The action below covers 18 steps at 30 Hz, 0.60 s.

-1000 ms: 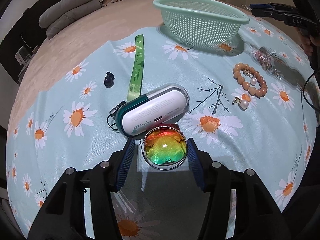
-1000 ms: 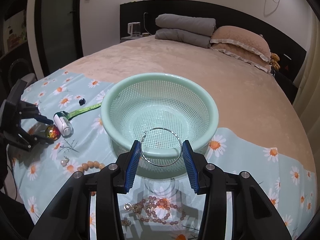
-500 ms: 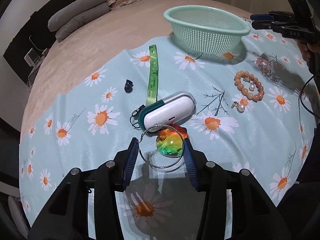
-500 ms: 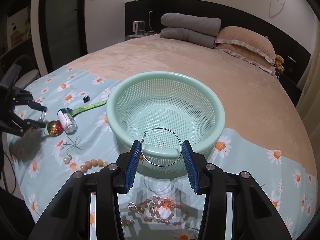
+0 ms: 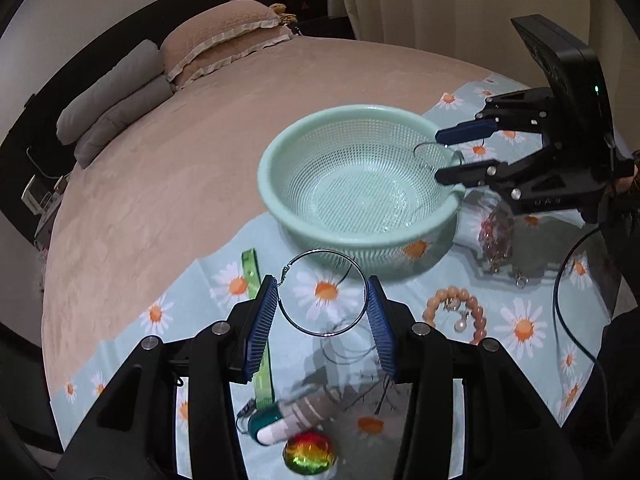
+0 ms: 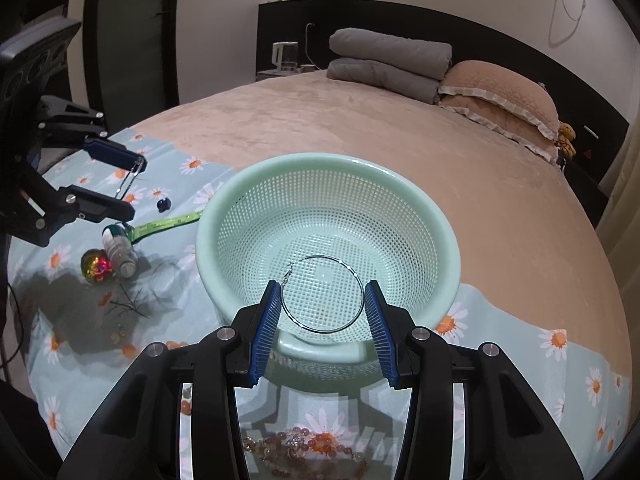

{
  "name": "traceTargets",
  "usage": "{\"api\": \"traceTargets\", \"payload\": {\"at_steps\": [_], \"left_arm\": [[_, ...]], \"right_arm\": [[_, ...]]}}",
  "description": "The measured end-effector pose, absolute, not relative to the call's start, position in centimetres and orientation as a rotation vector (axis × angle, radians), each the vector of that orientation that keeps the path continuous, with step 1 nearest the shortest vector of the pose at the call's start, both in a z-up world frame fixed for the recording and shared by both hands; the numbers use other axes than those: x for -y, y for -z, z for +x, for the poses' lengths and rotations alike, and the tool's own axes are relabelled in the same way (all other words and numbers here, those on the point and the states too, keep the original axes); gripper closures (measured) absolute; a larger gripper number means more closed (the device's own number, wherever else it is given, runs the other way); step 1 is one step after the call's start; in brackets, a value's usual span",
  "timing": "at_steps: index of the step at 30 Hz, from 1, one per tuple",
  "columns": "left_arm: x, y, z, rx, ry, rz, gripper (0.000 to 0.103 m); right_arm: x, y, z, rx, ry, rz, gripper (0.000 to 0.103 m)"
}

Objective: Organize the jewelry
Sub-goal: 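Lower both hoops over the green basket and open both tools, then withdraw both open tools from the basket toward the remaining jewelry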

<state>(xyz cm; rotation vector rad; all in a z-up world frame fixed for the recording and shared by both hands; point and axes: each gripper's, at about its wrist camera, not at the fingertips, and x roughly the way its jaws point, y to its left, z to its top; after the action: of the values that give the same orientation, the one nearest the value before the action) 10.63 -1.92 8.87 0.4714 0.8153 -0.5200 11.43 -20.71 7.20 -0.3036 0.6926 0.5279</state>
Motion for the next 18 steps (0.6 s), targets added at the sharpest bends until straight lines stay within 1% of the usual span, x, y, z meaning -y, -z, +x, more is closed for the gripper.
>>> {"api": "traceTargets", "payload": {"at_steps": [3,4,5,6,7,8,9,12,15,18], "left_arm": [[4.3,-9.4,12.5,-0.786,0.524,0.497,0.057],[4.9,-9.6,13.2,-0.778,0.526,0.49,0.056],[5.4,-9.7,13.8,-0.779,0.542,0.472,0.054],[5.8,-9.7,14.3,-0.779,0.543,0.463,0.045],[6.1,-9.6,14.8,-0.773,0.52,0.463,0.039],[6.2,-9.5,15.1,-0.765,0.495,0.46,0.026],[6.1,-9.4,15.3,-0.765,0.486,0.45,0.019],[5.4,-9.1,15.6,-0.791,0.466,0.412,0.015],[4.3,-9.0,14.9,-0.8,0.436,0.406,0.009],[3.4,-8.9,13.7,-0.804,0.421,0.418,0.007]], "right_arm": [[21.0,-6.8,11.8,-0.686,-0.53,-0.296,0.062],[21.1,-6.7,11.9,-0.678,-0.529,-0.29,0.06],[21.3,-6.6,12.0,-0.677,-0.523,-0.288,0.042],[21.4,-6.5,11.9,-0.662,-0.511,-0.29,0.031],[21.7,-6.6,11.6,-0.626,-0.491,-0.295,0.023],[22.0,-6.7,11.3,-0.602,-0.48,-0.303,0.023],[22.3,-6.8,11.1,-0.595,-0.473,-0.303,0.023],[23.9,-7.2,10.6,-0.585,-0.456,-0.255,0.019],[25.2,-7.3,10.0,-0.593,-0.432,-0.234,0.019],[26.2,-7.2,9.1,-0.598,-0.41,-0.238,0.019]]}}
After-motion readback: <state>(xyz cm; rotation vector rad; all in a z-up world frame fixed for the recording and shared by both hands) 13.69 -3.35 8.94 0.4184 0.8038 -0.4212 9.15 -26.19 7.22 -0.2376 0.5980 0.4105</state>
